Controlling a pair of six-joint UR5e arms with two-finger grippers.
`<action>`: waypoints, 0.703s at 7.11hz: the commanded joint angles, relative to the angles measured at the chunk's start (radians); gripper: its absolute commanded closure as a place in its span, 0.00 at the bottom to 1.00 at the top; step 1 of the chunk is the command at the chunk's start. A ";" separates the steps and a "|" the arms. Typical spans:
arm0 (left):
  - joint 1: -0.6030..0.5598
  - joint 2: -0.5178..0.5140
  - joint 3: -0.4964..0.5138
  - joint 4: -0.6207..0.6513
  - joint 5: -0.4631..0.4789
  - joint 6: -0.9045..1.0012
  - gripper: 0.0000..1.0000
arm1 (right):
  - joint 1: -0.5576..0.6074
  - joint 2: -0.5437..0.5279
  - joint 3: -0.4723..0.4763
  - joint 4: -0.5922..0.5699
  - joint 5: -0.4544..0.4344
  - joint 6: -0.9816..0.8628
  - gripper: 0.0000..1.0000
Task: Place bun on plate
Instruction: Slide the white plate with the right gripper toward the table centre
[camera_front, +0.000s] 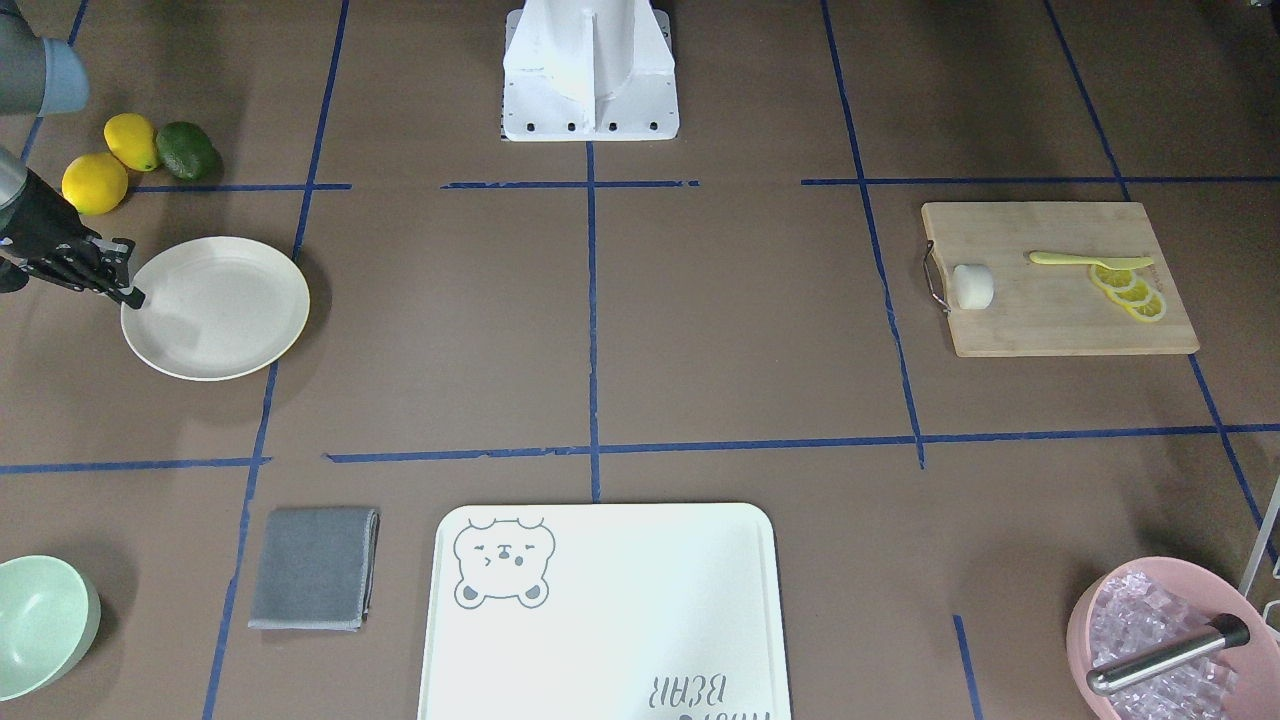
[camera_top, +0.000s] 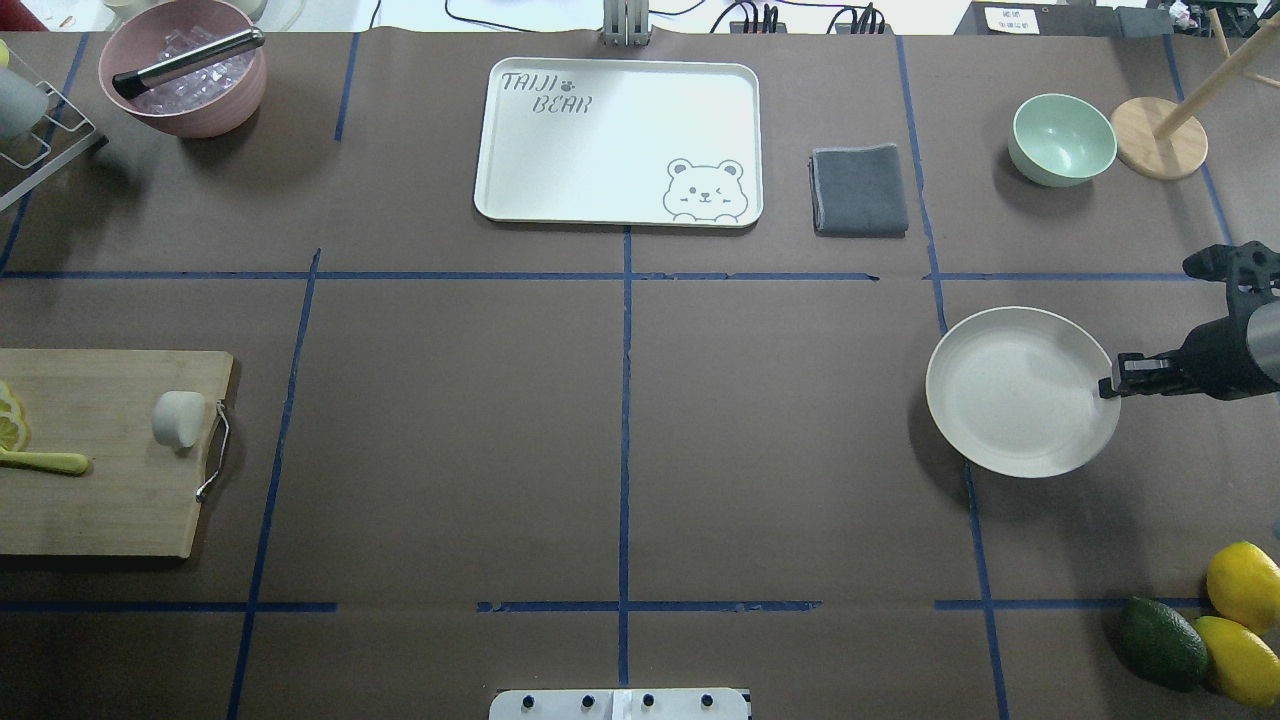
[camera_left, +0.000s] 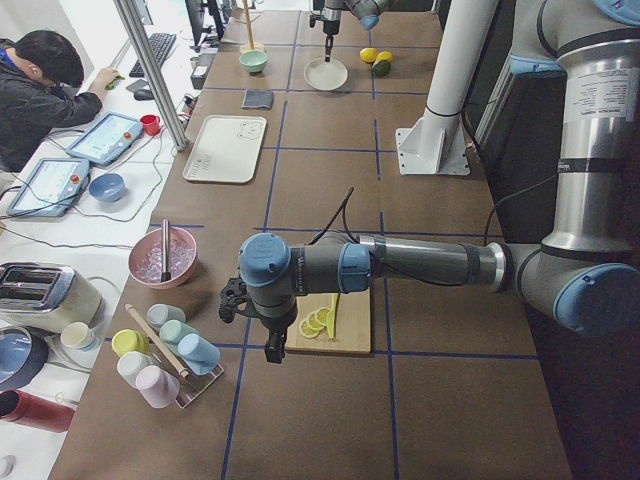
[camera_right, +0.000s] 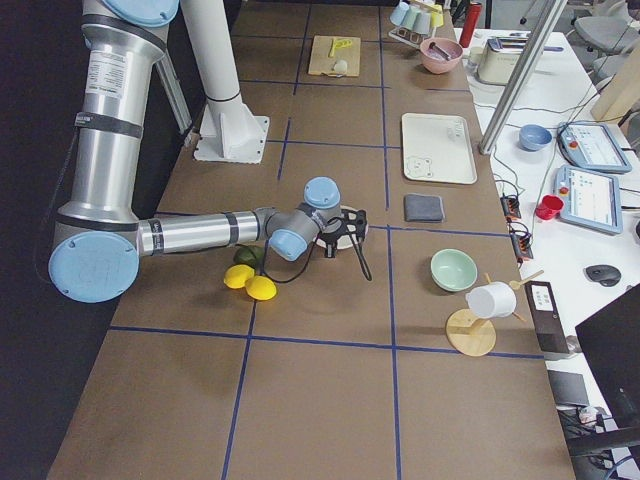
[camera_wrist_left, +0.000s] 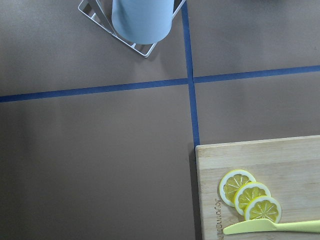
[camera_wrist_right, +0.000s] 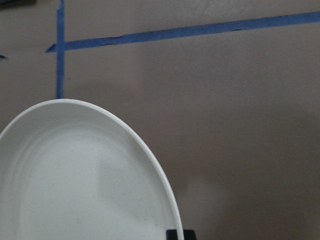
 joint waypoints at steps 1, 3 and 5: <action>-0.001 0.002 -0.001 0.000 0.000 0.000 0.00 | 0.007 0.165 0.001 -0.017 0.046 0.133 1.00; -0.001 0.002 -0.001 0.000 -0.001 0.001 0.00 | -0.106 0.339 -0.052 -0.023 0.037 0.316 1.00; -0.001 0.002 -0.001 0.000 -0.001 0.001 0.00 | -0.258 0.495 -0.069 -0.129 -0.117 0.425 1.00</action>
